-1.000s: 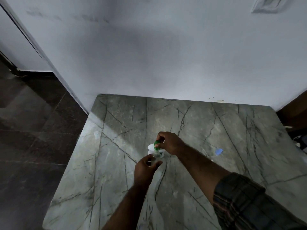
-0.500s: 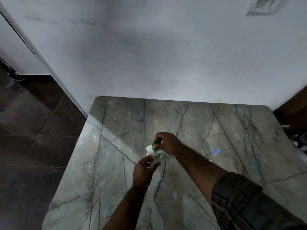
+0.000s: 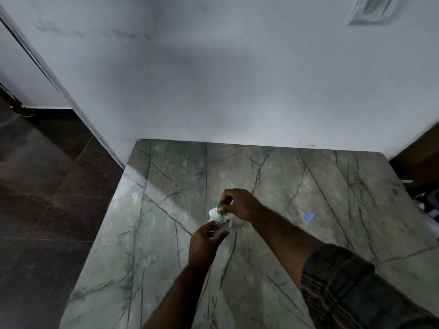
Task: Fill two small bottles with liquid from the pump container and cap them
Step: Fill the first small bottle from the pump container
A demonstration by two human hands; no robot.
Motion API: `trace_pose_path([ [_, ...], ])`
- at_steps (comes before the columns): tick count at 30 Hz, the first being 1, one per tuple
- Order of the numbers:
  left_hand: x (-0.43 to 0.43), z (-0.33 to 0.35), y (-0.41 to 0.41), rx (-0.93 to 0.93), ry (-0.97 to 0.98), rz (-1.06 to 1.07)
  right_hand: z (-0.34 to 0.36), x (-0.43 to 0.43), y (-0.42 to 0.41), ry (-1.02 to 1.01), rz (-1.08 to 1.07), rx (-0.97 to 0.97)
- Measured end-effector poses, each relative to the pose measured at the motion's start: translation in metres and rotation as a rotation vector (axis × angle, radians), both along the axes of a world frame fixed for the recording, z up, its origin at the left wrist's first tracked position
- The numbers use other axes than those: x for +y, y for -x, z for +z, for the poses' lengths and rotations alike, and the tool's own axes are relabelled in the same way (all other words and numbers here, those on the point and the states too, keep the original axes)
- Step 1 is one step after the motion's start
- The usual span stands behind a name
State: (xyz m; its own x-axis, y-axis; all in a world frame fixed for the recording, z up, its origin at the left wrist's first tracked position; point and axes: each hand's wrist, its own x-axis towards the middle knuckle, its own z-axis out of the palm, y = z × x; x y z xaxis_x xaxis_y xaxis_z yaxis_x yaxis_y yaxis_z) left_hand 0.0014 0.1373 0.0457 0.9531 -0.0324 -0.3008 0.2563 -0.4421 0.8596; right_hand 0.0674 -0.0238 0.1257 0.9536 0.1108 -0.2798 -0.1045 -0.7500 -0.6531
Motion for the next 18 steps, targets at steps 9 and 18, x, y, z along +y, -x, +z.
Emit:
trace_pose_path([
  [9,0.0043,-0.0025,-0.0026,-0.005,0.025,-0.024,-0.0001,-0.0007,-0.0051,0.027,0.056,0.020],
  [18,0.0032,-0.0106,-0.0027,0.001,0.007,-0.016,-0.0068,-0.0027,-0.0055,0.003,0.073,0.039],
])
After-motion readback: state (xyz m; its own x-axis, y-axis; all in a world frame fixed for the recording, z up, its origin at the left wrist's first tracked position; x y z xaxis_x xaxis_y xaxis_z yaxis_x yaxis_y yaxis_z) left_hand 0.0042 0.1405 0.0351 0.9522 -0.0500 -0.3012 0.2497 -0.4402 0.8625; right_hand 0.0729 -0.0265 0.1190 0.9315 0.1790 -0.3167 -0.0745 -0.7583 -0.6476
